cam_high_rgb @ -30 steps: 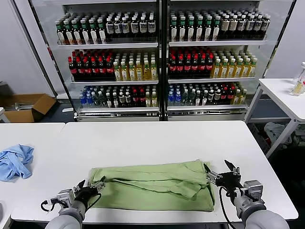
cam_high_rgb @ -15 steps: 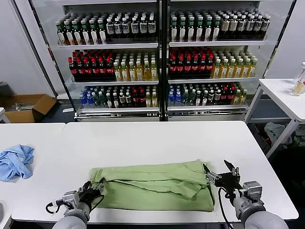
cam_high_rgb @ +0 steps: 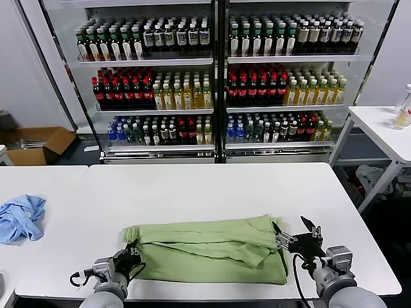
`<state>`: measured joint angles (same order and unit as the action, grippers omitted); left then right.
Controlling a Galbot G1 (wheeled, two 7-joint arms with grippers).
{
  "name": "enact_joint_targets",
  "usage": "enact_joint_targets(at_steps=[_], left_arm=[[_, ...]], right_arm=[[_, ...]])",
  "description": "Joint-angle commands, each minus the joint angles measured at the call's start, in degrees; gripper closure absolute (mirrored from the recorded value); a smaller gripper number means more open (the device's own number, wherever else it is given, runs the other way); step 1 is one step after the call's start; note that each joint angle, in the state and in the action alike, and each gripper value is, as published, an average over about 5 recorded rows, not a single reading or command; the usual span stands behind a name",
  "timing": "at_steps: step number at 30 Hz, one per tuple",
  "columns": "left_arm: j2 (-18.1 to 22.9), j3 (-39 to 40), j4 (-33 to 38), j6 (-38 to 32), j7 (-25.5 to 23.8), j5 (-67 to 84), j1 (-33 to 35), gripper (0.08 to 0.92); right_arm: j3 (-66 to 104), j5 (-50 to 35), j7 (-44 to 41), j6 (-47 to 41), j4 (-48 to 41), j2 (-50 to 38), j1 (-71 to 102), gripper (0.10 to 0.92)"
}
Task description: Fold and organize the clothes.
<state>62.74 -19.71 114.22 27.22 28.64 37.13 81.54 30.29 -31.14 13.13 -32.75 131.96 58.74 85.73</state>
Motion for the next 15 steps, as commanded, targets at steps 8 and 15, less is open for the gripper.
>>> enact_joint_targets(at_steps=[8, 15], left_arm=[[-6.4, -20.9, 7.3, 5.4, -7.6, -14.3, 5.2, 0.912], [-9.9, -35.1, 5.4, 6.0, -12.8, -8.8, 8.2, 0.912]], right_arm=[[0.5, 0.0, -0.1, 0.0, 0.1, -0.4, -0.2, 0.203], [0.8, -0.3, -0.2, 0.1, 0.1, -1.1, -0.6, 0.203]])
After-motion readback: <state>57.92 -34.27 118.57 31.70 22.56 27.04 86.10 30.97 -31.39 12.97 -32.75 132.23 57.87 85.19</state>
